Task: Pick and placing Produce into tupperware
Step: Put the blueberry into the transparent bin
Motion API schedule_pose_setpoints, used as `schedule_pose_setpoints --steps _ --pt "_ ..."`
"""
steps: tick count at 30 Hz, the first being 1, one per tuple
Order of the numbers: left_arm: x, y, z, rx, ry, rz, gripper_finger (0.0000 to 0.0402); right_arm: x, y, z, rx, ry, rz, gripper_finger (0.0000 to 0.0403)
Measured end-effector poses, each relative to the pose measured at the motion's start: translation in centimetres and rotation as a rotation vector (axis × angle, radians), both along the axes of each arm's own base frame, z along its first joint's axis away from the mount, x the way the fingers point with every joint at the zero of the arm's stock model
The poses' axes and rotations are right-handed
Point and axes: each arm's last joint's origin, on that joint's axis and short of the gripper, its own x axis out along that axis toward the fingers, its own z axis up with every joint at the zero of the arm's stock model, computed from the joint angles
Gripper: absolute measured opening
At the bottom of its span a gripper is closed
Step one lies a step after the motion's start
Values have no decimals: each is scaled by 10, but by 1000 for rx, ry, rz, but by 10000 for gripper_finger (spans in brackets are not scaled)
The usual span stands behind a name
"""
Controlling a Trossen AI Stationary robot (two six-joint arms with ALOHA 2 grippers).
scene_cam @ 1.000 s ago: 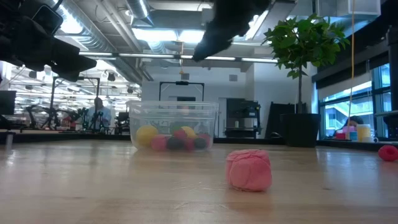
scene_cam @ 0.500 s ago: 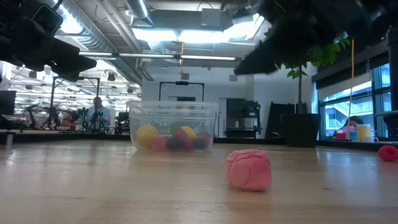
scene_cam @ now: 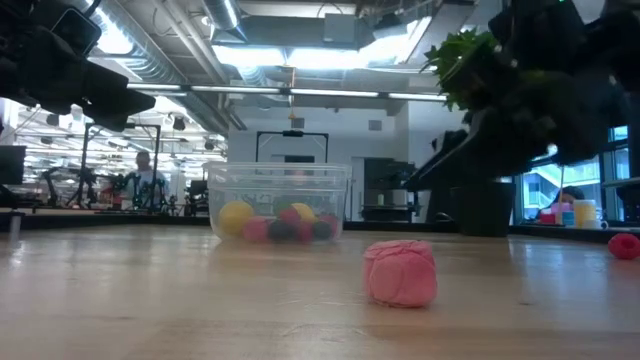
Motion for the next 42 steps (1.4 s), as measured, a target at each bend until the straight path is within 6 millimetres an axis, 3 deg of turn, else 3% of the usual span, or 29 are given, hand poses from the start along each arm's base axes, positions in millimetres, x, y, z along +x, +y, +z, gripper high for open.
schedule_pose_setpoints --steps 9,18,29,42 --pt "0 0 0 0 0 0 218 14 5 -23 10 -8 13 204" --pt "0 0 0 0 0 0 218 14 5 -45 18 55 -1 204" --pt "0 0 0 0 0 0 218 14 4 -50 10 81 -5 203" --pt "0 0 0 0 0 0 218 13 4 -50 6 87 -10 110"
